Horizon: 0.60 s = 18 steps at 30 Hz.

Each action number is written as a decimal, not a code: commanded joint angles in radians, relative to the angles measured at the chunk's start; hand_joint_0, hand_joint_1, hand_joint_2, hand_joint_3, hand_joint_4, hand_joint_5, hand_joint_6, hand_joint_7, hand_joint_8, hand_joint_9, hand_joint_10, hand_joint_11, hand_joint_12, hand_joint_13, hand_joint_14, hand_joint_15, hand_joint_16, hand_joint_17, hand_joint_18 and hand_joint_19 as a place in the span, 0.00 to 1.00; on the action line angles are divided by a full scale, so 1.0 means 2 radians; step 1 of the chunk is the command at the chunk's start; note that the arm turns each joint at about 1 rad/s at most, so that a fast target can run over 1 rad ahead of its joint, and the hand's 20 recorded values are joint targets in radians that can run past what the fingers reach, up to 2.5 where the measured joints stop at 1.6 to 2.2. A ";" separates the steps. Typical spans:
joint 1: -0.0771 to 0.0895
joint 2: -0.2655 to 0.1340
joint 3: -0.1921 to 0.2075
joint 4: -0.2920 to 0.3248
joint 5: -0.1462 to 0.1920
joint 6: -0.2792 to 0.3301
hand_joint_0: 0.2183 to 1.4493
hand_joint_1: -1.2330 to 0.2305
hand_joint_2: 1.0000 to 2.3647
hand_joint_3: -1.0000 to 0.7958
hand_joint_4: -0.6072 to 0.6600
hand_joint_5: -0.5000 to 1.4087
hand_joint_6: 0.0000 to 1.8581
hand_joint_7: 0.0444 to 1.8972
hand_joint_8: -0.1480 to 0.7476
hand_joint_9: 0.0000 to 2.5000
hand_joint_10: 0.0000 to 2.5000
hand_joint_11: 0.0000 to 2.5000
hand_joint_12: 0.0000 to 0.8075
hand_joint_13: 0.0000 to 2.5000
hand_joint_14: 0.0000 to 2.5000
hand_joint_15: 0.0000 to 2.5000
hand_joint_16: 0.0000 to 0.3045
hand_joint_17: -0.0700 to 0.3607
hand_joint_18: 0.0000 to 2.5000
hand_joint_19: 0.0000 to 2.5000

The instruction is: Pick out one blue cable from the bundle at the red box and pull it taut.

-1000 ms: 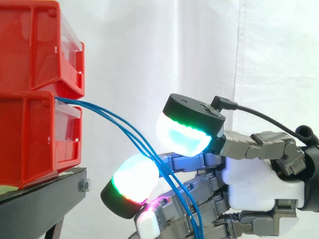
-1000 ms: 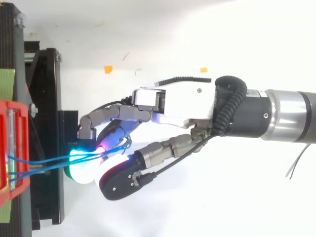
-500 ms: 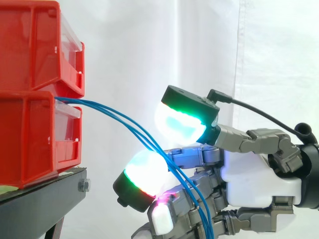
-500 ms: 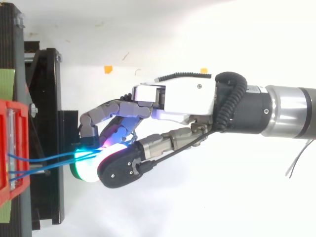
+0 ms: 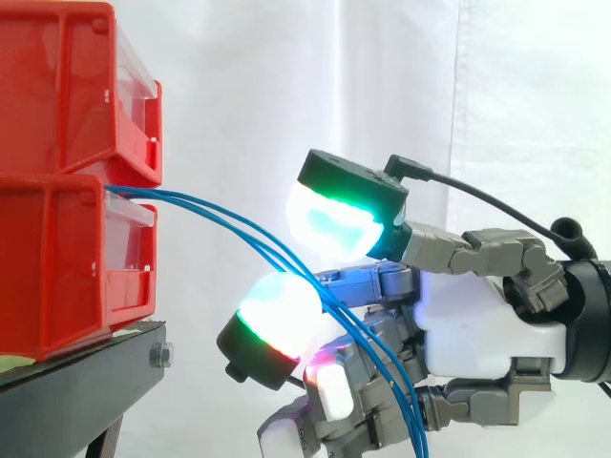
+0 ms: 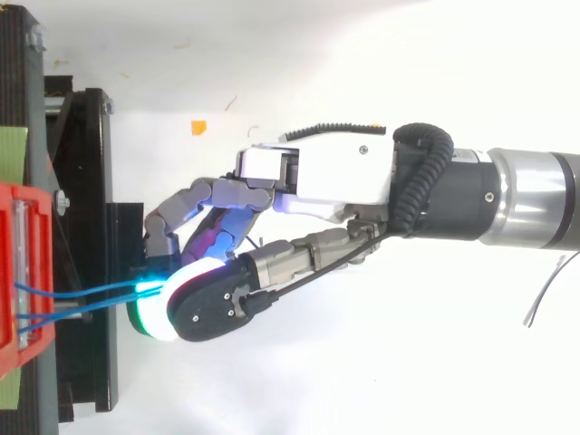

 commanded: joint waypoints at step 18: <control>-0.002 -0.001 0.006 0.002 0.029 -0.070 0.21 0.57 0.00 0.28 0.55 0.23 0.32 0.60 0.54 0.41 0.01 0.21 0.40 0.31 0.00 0.12 0.14 0.39 0.24 0.18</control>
